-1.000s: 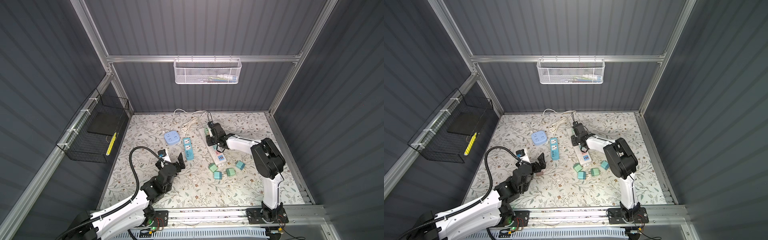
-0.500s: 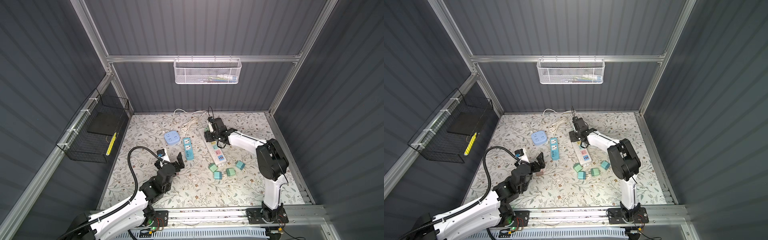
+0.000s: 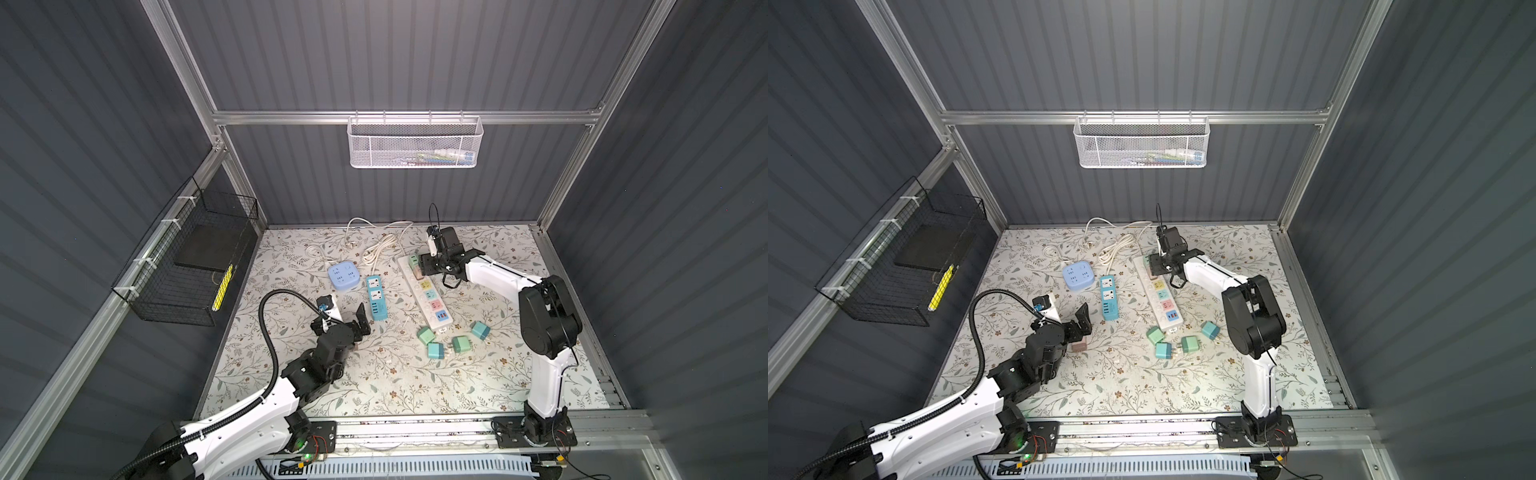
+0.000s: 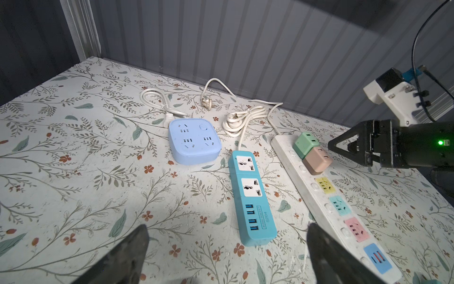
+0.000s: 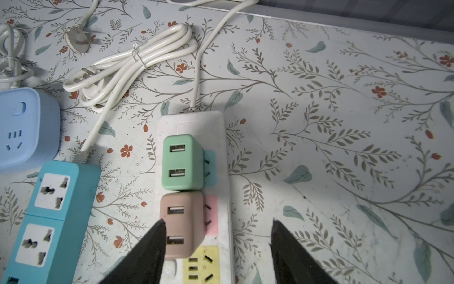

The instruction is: Insert the plug

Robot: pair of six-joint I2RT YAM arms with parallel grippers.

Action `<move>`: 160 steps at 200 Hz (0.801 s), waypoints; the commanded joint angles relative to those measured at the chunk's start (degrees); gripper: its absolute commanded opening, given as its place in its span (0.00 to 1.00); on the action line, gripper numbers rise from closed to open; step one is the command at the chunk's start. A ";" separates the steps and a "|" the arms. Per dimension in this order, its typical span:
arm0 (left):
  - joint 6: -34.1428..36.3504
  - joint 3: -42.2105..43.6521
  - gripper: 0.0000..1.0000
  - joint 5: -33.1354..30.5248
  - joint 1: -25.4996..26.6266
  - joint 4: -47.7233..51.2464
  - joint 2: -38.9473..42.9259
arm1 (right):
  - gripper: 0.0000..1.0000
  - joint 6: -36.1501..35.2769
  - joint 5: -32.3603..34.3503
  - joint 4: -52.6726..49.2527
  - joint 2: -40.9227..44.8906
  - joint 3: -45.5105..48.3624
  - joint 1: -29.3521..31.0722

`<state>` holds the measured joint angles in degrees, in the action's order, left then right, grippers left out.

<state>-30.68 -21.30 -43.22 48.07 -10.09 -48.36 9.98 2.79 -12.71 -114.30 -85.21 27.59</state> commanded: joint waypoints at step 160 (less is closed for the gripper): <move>-11.46 -18.94 0.99 1.11 -1.98 32.97 -17.68 | 0.93 -0.70 0.43 -4.09 16.85 8.22 1.02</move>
<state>-39.42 -35.68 -44.18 46.65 9.65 -61.98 9.82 4.93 -13.82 -101.65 -78.06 28.27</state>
